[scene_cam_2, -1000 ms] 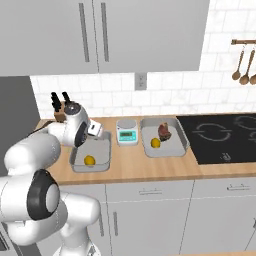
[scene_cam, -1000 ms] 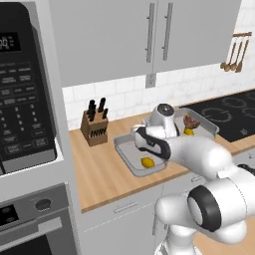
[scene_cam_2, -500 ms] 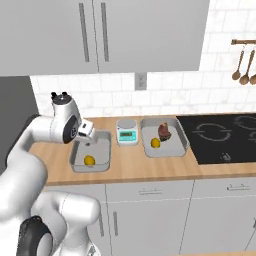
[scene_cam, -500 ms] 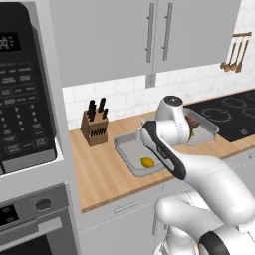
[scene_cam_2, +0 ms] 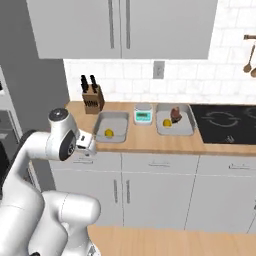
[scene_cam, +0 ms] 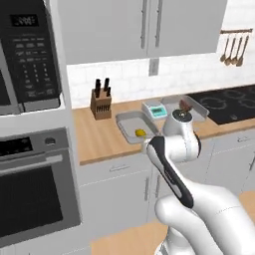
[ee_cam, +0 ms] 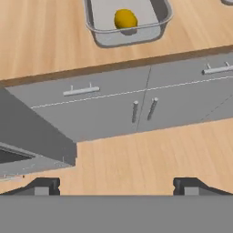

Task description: Place one lemon and one steak in each tupperware on the nearby counter, to pack two identical lunches.

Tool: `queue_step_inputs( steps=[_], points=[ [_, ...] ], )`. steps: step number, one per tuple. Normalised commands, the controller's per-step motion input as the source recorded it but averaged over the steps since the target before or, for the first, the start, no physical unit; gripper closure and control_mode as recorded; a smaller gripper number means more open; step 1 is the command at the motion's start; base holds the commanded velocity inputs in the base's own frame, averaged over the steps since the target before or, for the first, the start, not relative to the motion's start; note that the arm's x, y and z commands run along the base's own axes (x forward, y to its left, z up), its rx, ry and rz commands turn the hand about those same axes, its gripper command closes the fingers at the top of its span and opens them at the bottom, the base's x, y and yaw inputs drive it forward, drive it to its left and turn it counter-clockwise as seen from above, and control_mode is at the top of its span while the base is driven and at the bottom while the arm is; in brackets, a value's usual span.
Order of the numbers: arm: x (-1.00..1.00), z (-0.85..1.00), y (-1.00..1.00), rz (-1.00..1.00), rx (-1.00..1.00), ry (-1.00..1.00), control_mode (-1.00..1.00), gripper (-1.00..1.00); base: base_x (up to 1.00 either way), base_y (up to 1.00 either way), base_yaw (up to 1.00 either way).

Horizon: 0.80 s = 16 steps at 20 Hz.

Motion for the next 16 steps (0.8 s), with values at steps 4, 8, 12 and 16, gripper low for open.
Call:
queue_step_inputs(
  steps=[4, 8, 12, 16],
  points=[
    [0.00, 0.00, 0.00, 0.00, 0.00, 0.00, 1.00, -1.00, -0.89, 0.06, 0.74],
    [0.00, 0.00, 0.00, 0.00, 0.00, 0.00, 1.00, -1.00, -0.60, 0.38, 0.84],
    [0.00, 0.00, 0.00, 0.00, 0.00, 0.00, 1.00, -1.00, -0.80, 0.92, 0.70],
    [0.00, 0.00, 0.00, 0.00, 0.00, 0.00, 1.00, -1.00, -0.64, 1.00, 0.68]
  ],
)
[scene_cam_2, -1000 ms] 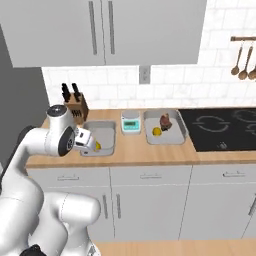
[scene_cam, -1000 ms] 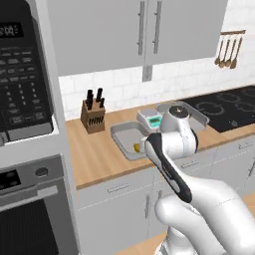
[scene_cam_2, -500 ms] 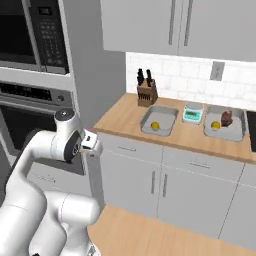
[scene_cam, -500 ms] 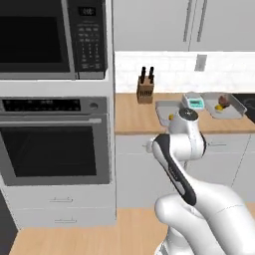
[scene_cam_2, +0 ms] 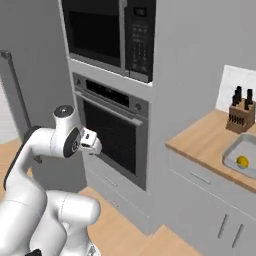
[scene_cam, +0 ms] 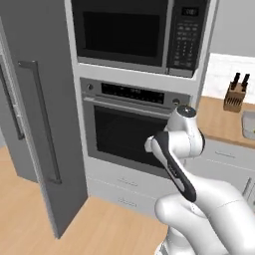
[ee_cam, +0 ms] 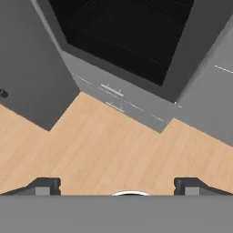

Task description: Place one lemon and one steak in each tupperware on the nearby counter, to pack two identical lunches.

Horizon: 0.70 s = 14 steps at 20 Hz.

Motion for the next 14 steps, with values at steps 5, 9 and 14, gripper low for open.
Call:
queue_step_inputs(
  steps=[5, 9, 14],
  points=[
    [0.00, 0.00, 0.00, 0.00, 0.00, 0.00, 1.00, -1.00, -0.71, 1.00, 0.67],
    [0.00, 0.00, 0.00, 0.00, 0.00, 0.00, 1.00, -1.00, -0.83, 1.00, 0.63],
    [0.00, 0.00, 0.00, 0.00, 0.00, 0.00, 1.00, -1.00, -0.85, 1.00, 0.61]
  ],
)
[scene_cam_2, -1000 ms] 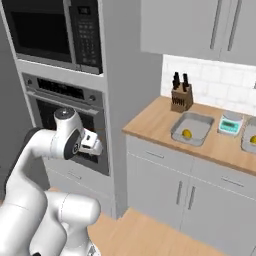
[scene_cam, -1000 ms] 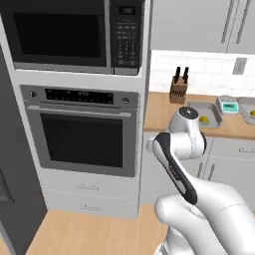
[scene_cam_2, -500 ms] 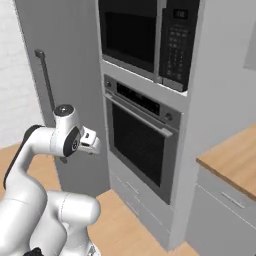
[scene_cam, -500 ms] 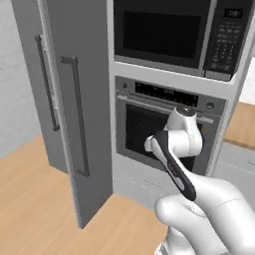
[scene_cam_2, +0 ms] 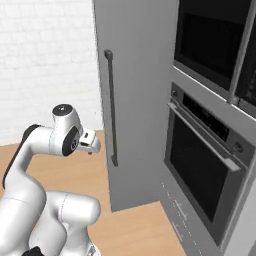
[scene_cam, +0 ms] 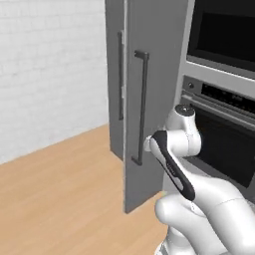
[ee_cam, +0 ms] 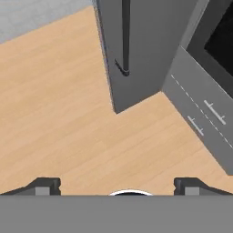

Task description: Place one lemon and one steak in each tupperware on the nearby counter, to pack two identical lunches.

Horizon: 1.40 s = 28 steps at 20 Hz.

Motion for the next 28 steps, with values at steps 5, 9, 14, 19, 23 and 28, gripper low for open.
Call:
queue_step_inputs(
  steps=[5, 9, 14, 19, 23, 28],
  points=[
    [0.00, 0.00, 0.00, 0.00, 0.00, 0.00, 1.00, -1.00, -0.74, 1.00, 0.59],
    [0.00, 0.00, 0.00, 0.00, 0.00, 0.00, 1.00, -1.00, 0.34, 1.00, 0.24],
    [0.00, 0.00, 0.00, 0.00, 0.00, 0.00, 1.00, -1.00, 1.00, 1.00, 0.05],
    [0.00, 0.00, 0.00, 0.00, 0.00, 0.00, 1.00, -1.00, 1.00, 0.98, 0.00],
    [0.00, 0.00, 0.00, 0.00, 0.00, 0.00, 1.00, -1.00, 1.00, 0.69, 0.04],
    [0.00, 0.00, 0.00, 0.00, 0.00, 0.00, 1.00, -1.00, 1.00, 0.15, 0.41]
  ],
)
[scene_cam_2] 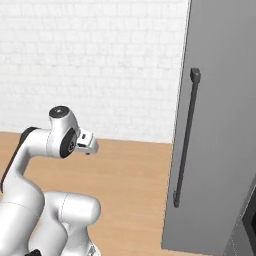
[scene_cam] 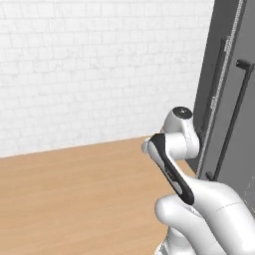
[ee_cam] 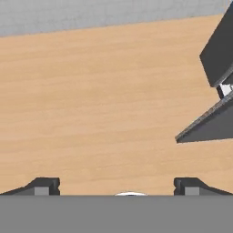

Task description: Place one lemon and one steak in each tupperware on the nearby counter, to pack two identical lunches.

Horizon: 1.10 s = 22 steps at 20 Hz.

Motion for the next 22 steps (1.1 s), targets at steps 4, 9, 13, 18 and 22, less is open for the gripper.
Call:
queue_step_inputs(
  steps=[4, 9, 13, 18, 22],
  points=[
    [0.00, 0.00, 0.00, 0.00, 0.00, 0.00, 1.00, -1.00, 1.00, 0.00, 0.30],
    [0.00, 0.00, 0.00, 0.00, 0.00, 0.00, 1.00, -1.00, 1.00, 0.12, 0.06],
    [0.00, 0.00, 0.00, 0.00, 0.00, 0.00, 1.00, -1.00, 1.00, 0.00, 0.00],
    [0.00, 0.00, 0.00, 0.00, 0.00, 0.00, 1.00, -1.00, 1.00, 0.17, -0.31],
    [0.00, 0.00, 0.00, 0.00, 0.00, 0.00, 1.00, -1.00, 1.00, 0.35, -0.63]
  ],
)
